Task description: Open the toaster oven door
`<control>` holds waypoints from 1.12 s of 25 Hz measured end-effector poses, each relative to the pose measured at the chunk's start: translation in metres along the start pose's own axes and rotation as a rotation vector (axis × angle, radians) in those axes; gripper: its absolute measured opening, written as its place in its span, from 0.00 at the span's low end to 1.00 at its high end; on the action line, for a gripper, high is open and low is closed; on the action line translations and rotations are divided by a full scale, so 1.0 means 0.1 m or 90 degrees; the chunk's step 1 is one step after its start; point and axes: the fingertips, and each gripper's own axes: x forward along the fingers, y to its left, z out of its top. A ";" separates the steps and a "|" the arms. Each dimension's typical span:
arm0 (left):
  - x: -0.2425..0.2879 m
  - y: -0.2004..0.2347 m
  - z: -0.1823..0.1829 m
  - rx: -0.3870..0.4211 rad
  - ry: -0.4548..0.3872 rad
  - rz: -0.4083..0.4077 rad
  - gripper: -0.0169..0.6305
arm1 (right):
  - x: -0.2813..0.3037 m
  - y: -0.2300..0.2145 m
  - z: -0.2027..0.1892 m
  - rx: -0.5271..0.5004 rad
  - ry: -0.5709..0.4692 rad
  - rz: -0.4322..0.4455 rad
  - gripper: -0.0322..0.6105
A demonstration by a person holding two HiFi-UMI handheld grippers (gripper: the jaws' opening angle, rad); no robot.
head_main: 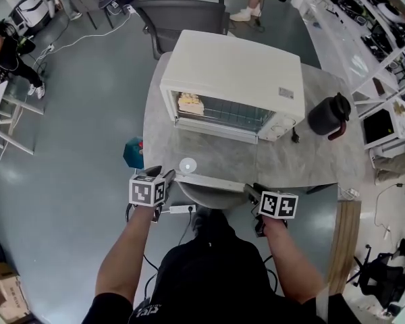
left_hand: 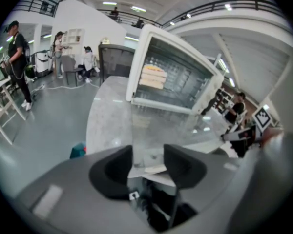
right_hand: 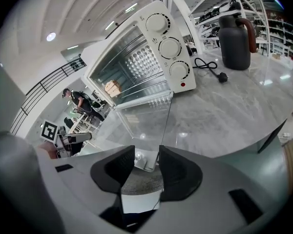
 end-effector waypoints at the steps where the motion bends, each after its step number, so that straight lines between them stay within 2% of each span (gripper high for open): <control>1: 0.01 0.01 -0.02 0.000 0.004 0.001 0.35 | 0.01 -0.01 -0.02 -0.001 0.004 0.000 0.28; 7: 0.09 0.04 -0.08 -0.009 0.004 -0.001 0.35 | 0.06 -0.04 -0.07 -0.011 0.020 -0.001 0.28; 18: 0.06 0.01 -0.05 0.024 0.005 0.027 0.35 | 0.00 -0.09 -0.11 -0.022 0.025 -0.018 0.28; 22: -0.08 0.01 0.06 0.037 -0.028 0.037 0.35 | -0.25 -0.18 -0.05 -0.005 -0.008 -0.035 0.26; 28: -0.28 -0.08 0.28 0.026 -0.087 0.022 0.30 | -0.62 -0.18 0.07 -0.003 -0.063 -0.034 0.20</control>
